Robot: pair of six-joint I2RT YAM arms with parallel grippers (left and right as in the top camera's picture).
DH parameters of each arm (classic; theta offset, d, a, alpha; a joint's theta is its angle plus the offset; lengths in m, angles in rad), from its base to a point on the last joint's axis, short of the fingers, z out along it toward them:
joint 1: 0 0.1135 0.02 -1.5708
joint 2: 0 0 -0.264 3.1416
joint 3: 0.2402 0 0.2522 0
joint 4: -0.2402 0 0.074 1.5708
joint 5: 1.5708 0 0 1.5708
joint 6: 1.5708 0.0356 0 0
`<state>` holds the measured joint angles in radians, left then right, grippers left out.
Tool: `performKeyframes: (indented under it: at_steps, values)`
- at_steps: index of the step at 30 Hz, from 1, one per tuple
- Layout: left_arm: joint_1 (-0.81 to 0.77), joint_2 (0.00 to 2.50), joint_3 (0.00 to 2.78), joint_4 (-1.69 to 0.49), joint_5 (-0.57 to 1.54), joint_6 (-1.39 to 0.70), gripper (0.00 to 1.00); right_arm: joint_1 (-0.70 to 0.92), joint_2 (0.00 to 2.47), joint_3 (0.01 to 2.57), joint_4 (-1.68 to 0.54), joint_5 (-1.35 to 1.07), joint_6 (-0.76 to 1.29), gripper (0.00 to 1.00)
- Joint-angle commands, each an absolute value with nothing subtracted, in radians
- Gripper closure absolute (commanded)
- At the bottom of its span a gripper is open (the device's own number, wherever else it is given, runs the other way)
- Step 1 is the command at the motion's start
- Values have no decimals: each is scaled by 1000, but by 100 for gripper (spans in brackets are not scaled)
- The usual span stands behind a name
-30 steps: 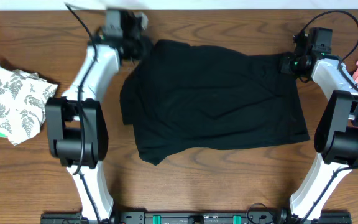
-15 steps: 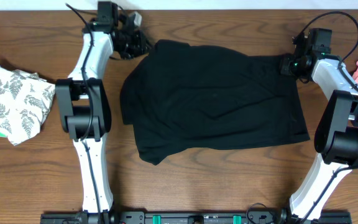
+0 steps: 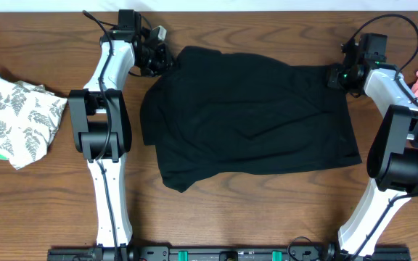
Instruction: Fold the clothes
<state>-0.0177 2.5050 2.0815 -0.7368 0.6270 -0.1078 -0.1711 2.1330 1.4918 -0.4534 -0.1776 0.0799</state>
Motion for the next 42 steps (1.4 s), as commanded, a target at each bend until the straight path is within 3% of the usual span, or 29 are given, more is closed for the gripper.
performKeyframes:
  at_steps: [1, 7, 9, 11, 17, 18, 19, 21, 23, 34, 42]
  values:
    - [-19, 2539, 2085, -744, 504, -113, 78, -163, 2136, 1511, -459, -160, 89, 99]
    - [-33, 2542, 2072, -754, 504, -113, 74, -163, 2136, 1511, -460, -160, 89, 99]
    - [-44, 2543, 2064, -754, 504, -112, 70, -163, 2136, 1511, -461, -161, 89, 99]
    - [-58, 2544, 2064, -754, 513, -112, 53, -163, 2136, 1511, -463, -160, 89, 99]
    - [-104, 2544, 2064, -748, 520, -107, 43, -163, 2136, 1511, -465, -160, 89, 99]
    - [-110, 2544, 2064, -748, 520, -107, 44, -163, 2136, 1511, -465, -161, 89, 99]
    - [-115, 2544, 2064, -747, 520, -107, 50, -163, 2136, 1511, -465, -160, 89, 99]
    - [-120, 2544, 2064, -747, 519, -105, 80, -163, 2136, 1511, -465, -160, 89, 99]
    - [-119, 2544, 2064, -747, 519, -105, 92, -163, 2136, 1511, -465, -161, 89, 99]
    - [-60, 2476, 2069, -714, 442, -109, 94, -170, 2125, 1547, -452, -146, 90, 99]
    - [-56, 2422, 2069, -672, 373, -137, 94, -170, 2120, 1604, -315, -144, 128, 99]
